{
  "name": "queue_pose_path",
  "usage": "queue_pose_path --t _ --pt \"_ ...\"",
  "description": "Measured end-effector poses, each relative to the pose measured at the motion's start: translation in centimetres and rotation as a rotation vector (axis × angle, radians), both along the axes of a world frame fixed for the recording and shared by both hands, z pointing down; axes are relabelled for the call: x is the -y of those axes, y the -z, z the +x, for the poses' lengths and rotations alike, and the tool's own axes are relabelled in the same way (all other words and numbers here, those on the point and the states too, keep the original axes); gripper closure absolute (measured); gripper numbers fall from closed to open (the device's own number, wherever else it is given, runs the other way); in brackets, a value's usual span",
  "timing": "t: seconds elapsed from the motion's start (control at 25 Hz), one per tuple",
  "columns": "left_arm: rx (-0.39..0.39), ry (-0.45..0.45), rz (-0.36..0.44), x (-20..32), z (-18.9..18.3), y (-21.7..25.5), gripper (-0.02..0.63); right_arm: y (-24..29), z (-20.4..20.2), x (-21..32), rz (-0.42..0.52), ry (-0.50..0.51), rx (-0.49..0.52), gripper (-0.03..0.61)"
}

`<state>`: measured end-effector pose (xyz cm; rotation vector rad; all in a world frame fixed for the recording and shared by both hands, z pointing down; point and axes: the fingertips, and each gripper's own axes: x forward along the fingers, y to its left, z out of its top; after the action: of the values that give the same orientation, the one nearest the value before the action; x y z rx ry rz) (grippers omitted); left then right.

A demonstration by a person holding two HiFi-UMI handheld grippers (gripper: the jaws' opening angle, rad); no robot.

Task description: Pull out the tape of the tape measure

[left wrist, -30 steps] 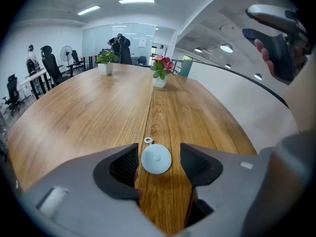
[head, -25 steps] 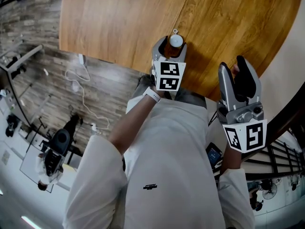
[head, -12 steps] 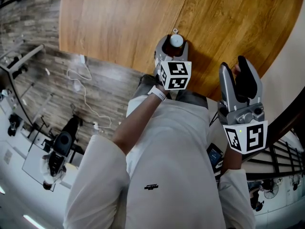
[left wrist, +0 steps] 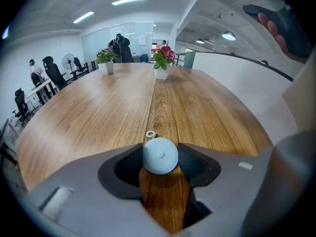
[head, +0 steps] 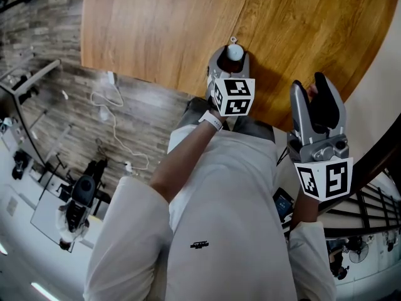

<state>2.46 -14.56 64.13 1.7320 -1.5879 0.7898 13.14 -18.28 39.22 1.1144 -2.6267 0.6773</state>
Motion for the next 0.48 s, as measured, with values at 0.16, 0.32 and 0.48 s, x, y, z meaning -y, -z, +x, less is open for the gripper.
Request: queue_pose_path --t 0.16,0.32,0.48 --pt "-0.01 -0.037 -0.004 0.2 0.0 0.0 0.373 0.1 -0.1 -0.1 0.005 -0.008 -0.002 0.394" --pt "-0.038 -0.077 -0.005 -0.1 0.1 -0.1 0.373 0.4 -0.1 -0.7 0.016 -0.018 0.004 0.394" --pt "-0.071 -0.111 0.0 -0.6 0.1 -0.1 0.373 0.6 -0.1 -1.6 0.027 -0.033 0.007 0.394"
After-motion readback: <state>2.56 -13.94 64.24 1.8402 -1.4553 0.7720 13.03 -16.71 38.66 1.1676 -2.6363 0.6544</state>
